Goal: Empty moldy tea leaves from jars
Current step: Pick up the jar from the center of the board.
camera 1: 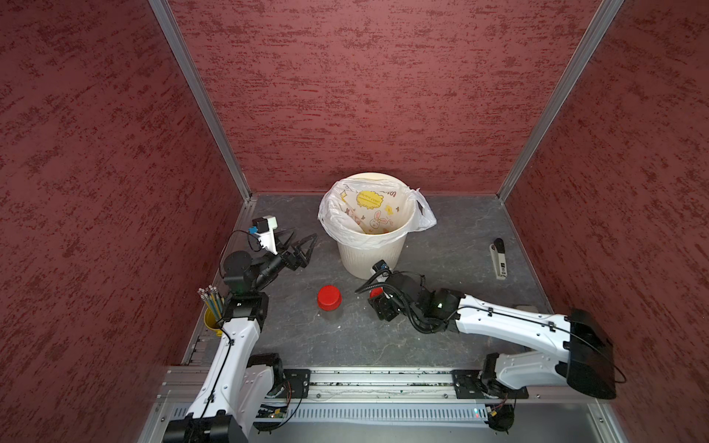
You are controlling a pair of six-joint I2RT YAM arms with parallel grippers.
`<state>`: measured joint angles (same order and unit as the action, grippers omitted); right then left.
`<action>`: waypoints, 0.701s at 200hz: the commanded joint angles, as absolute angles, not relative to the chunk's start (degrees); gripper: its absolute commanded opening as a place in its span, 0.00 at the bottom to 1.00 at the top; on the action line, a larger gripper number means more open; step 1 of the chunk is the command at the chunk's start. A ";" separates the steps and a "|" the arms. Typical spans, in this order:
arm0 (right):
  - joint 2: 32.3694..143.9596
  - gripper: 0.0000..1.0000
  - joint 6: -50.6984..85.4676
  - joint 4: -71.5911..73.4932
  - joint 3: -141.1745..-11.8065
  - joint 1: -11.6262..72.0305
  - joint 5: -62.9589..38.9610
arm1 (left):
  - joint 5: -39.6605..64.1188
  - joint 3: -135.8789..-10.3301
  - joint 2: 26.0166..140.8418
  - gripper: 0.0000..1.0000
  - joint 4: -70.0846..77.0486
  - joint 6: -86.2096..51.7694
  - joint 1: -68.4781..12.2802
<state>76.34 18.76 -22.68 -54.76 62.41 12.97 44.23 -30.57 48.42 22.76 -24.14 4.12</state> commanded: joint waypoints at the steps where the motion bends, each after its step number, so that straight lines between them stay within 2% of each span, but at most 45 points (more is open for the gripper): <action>1: 74.36 0.59 17.52 -26.66 -60.19 61.80 15.27 | 51.93 -32.27 49.49 1.00 25.19 -22.58 1.58; 28: 73.85 0.58 15.85 -29.63 -64.39 58.86 13.55 | 54.27 -31.61 50.30 1.00 28.80 -21.94 -1.29; 72: 72.85 0.56 11.57 -33.33 -71.18 54.97 8.65 | 51.23 -30.74 48.58 1.00 29.00 -16.88 -6.07; 140: 74.03 0.55 5.35 -35.34 -78.22 49.70 0.52 | 43.61 -31.80 47.91 0.99 13.69 2.79 -16.52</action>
<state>74.11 8.49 -34.61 -75.42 51.35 5.43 47.11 -30.68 48.25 20.18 -7.09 -13.21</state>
